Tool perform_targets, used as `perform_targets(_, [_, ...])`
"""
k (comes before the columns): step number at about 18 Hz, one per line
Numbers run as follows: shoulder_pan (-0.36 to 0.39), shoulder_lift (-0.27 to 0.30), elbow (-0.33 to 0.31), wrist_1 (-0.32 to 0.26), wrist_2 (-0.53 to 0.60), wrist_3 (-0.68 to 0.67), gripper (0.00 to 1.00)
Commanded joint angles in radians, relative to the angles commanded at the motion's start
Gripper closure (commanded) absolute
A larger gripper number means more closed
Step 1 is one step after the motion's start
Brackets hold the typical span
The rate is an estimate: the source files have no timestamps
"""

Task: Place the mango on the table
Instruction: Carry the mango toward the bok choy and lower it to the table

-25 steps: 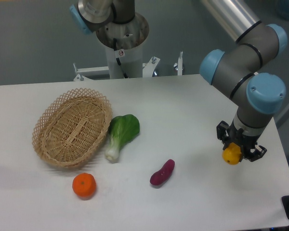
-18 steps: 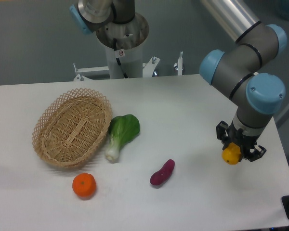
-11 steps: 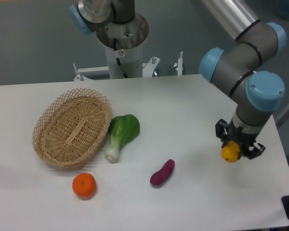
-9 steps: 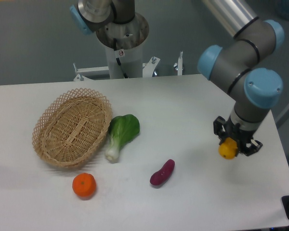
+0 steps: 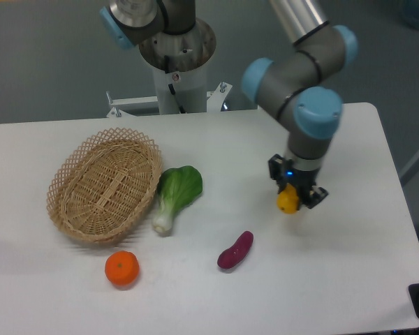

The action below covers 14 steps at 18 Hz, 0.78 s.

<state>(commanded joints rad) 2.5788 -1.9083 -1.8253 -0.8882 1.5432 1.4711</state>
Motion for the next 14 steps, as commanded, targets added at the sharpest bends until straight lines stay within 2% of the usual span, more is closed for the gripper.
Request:
perform_targets(4, [-0.08,0.0,-0.008,-0.002,0.009,-0.041,0.73])
perform_targets(8, [-0.149,-0.014,0.009,0.003,0.002,-0.15,0.72])
perform_targets(12, [-0.215,-0.063,0.05,0.008,0.002,-0.242,0.61])
perform_targets(14, [-0.233,-0.08,0.075,0.003,0.005,-0.291,0.5])
